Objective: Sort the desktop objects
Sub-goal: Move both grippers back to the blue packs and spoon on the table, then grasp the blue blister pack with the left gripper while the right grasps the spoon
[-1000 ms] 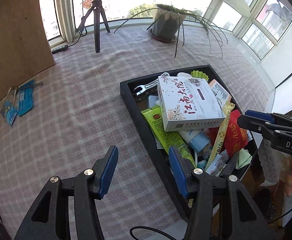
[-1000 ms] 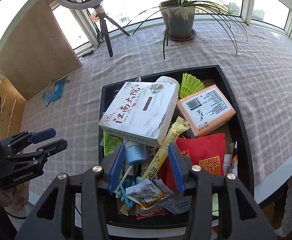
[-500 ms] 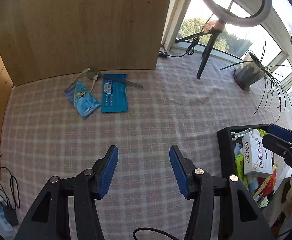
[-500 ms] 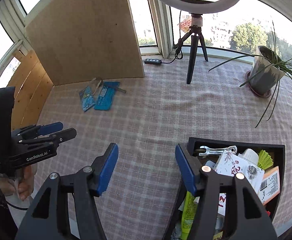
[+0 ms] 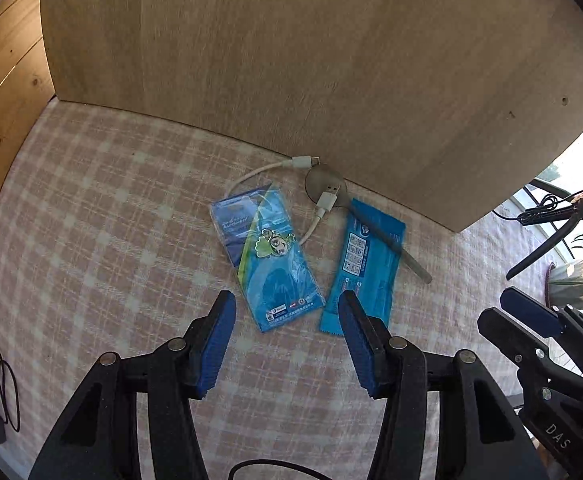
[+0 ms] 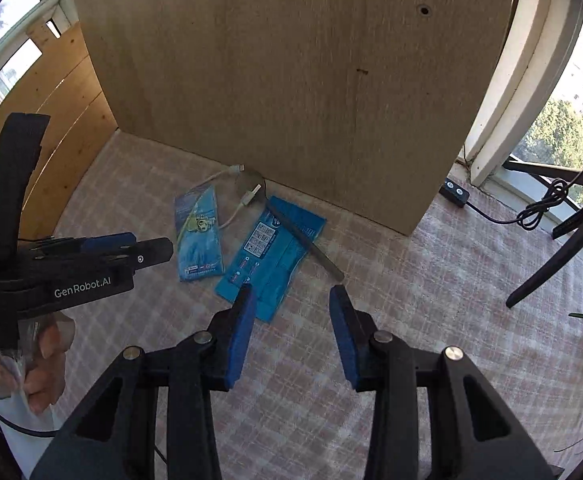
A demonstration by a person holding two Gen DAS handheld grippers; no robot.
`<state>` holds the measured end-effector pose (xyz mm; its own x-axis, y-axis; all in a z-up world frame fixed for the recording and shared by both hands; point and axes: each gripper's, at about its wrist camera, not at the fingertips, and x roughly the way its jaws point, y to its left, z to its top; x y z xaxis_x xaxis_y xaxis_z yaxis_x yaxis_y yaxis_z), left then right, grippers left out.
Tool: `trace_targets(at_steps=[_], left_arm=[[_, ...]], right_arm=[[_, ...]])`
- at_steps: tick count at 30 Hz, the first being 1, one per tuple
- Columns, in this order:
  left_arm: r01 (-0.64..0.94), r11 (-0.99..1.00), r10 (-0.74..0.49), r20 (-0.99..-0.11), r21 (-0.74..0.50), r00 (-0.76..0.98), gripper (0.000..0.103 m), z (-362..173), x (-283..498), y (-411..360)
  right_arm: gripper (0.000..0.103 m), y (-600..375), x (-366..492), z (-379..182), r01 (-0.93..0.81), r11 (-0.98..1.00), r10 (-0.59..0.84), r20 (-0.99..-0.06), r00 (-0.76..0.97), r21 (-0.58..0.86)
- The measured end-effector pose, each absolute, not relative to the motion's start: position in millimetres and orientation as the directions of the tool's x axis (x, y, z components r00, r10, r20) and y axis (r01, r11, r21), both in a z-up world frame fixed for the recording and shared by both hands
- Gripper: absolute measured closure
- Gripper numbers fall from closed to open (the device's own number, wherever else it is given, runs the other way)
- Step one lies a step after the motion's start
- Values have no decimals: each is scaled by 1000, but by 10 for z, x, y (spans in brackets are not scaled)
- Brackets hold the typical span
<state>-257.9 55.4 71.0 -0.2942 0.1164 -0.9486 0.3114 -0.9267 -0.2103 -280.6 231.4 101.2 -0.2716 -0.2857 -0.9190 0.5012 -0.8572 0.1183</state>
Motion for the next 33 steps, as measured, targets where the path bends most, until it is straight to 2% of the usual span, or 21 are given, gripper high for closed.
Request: trace_targets(at_steps=[5,11,18,23,26,28,31,33], left_arm=[[361,-917,76,-963,-170,-260,52,458,-2782,432],[377,-911,83,-969,-168,-231,47,301,-2878,371],[428,-879,110,-964,-209,-244,45,155,-2889,368],[426,-885,91,-968,-187,-235,45,51,-2864,438],[394,-909,42,-972,-134,-233,45,42,-2852,506],[376,-918,38,-969,-130,-243,46,35,-2811,534],[357,-925,37,-967,-129,-251,54,31,-2693,571],[349,-928,40,-966,-130,-255,55,26,-2593,576]], right_arm=[[65,2028,-3234,606,515,-847,-280,-935,-217,134],[65,1853,-3485,289,518,-842,-281,-942,-185,150],[65,1725,-3479,141,546,-826,-280,-942,-185,138],[66,1666,-3517,60,560,-822,-254,-947,-196,104],[66,1659,-3522,28,562,-820,-257,-947,-196,106],[70,1654,-3499,24,565,-820,-240,-949,-202,87],[82,1695,-3467,25,557,-827,-222,-955,-195,78],[87,1771,-3453,26,541,-834,-241,-955,-174,112]])
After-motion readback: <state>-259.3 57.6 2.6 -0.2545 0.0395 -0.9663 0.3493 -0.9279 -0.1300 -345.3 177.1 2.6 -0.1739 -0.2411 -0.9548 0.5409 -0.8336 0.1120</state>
